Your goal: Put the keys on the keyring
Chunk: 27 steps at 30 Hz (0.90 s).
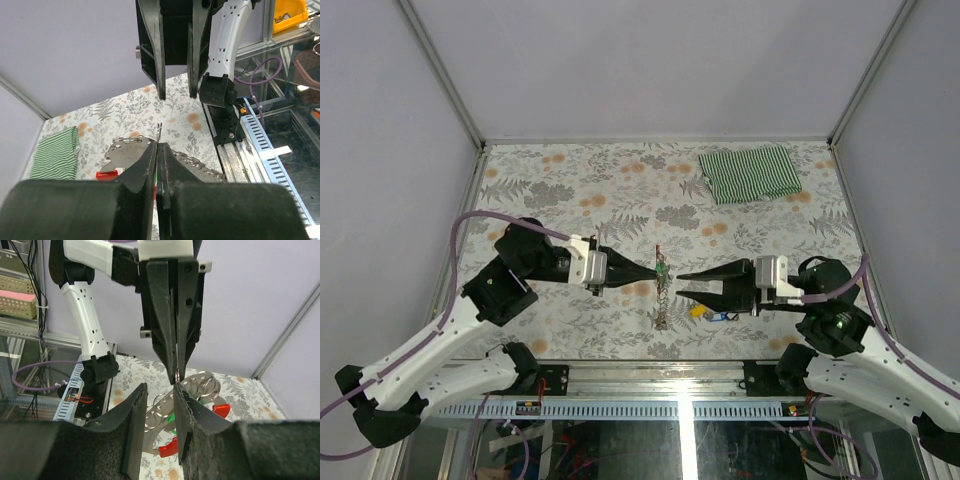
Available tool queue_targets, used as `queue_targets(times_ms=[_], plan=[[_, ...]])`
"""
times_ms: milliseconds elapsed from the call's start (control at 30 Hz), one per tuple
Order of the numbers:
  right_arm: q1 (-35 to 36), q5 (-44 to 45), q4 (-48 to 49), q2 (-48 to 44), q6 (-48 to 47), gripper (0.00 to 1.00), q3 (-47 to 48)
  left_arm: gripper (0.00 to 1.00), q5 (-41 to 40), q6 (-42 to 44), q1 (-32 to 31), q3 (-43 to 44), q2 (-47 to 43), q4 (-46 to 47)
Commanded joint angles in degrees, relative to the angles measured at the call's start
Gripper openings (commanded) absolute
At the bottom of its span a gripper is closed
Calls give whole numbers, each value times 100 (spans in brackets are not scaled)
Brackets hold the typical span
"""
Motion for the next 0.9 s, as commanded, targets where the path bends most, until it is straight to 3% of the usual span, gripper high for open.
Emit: queue_targets(times_ms=[0,200,500,867], plan=[[41,-25,-145,138,-90,34,297,0,-19,1166,6,674,147,-768],[48,451,-283,201,-416,34,243,0,-491,1993,6,1459,520,-2167],[41,997,-204,322,-750,34,145,0,-1243,2376,5,2221,832,-3488],[46,881,491,880,-865,35,102,0,-1330,2274,-103,2413,1039,-3834]])
